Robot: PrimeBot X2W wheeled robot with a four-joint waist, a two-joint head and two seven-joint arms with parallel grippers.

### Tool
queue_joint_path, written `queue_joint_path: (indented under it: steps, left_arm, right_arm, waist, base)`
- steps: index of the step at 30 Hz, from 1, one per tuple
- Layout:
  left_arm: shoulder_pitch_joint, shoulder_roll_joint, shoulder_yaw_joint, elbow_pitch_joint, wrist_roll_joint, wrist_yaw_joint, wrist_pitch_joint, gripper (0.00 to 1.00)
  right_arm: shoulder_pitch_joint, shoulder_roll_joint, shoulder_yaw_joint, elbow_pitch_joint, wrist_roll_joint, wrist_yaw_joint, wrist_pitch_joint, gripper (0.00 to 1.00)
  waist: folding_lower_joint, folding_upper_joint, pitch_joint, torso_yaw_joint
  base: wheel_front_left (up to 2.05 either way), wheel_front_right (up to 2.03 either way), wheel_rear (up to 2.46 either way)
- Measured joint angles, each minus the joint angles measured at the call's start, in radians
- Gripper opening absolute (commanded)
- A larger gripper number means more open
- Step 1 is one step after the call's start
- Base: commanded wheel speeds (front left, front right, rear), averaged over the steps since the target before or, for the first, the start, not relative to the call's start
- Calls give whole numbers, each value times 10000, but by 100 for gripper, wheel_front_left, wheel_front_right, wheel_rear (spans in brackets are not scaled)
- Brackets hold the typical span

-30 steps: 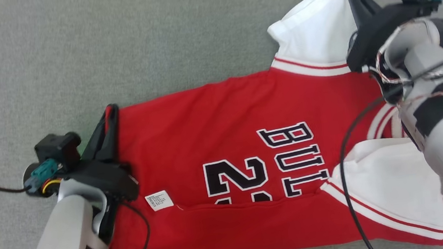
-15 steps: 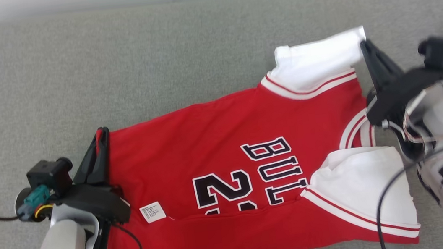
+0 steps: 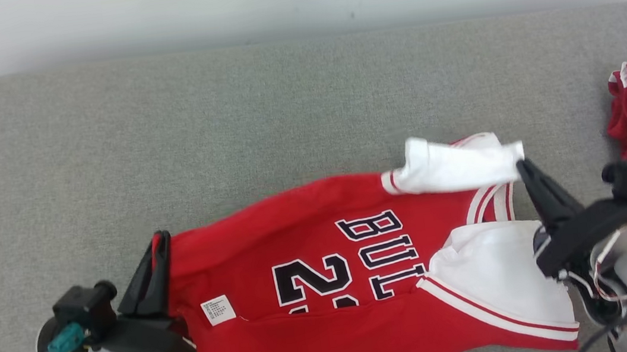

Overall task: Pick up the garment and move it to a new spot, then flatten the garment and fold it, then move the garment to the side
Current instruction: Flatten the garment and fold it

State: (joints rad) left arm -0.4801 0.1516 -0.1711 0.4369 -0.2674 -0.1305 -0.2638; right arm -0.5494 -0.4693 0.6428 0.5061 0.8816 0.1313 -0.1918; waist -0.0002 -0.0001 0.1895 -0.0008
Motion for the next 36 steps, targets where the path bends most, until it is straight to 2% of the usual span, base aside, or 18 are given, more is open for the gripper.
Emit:
queue_joint_path:
  steps: [15,18,23,24,25,26,27,28,29,32,36]
  left_arm:
    - [1681,65,215,-173,-213,0,2,0]
    - [1837,54,293,-138,-211,0,2,9]
    - [2126,-13,314,-46,-119,0,2,17]
    - [2159,-21,339,13,-117,0,2,21]
    - [2170,-25,376,58,-82,0,2,30]
    - [2183,-40,476,132,-31,0,2,55]
    - [2217,-73,589,228,-19,0,2,100]
    - [2289,-81,679,301,58,0,2,100]
    - [2355,-90,777,389,180,0,2,100]
    - [2566,-242,1237,274,752,8,2,100]
    - [2958,-483,1858,-382,1200,353,2,100]
  right_arm:
    - [2541,-6,-1037,-1361,207,0,236,0]
    - [2810,25,-1216,-1609,150,0,343,0]
    - [3338,132,-1547,-1804,13,0,571,0]
    - [3413,163,-1588,-1831,-13,0,610,0]
    - [3481,203,-1643,-1868,-8,0,660,0]
    - [3558,242,-1680,-1914,-2,0,706,0]
    - [3608,278,-1720,-1919,19,0,802,0]
    - [3659,305,-1762,-1933,71,0,880,65]
    - [3751,318,-1835,-1967,138,0,922,100]
    - [4062,282,-2240,-2104,257,0,945,100]
    - [4183,186,-2719,-2274,-157,0,759,100]
  waist:
    - [1,0,-609,-109]
    - [1,0,-682,-185]
    - [1,1,-800,-228]
    - [1,1,-813,-222]
    - [1,1,-823,-215]
    - [2,1,-837,-208]
    - [2,0,-854,-201]
    - [2,0,-874,-194]
    - [2,0,-895,-187]
    - [3,1,-1001,-158]
    - [2,1,-1085,-131]
  base:
    - [0,0,0]
    - [0,0,0]
    - [0,0,0]
    - [0,0,0]
    - [0,0,0]
    - [0,0,0]
    - [0,0,0]
    - [0,0,0]
    - [0,0,0]
    - [0,0,0]
    - [0,0,0]
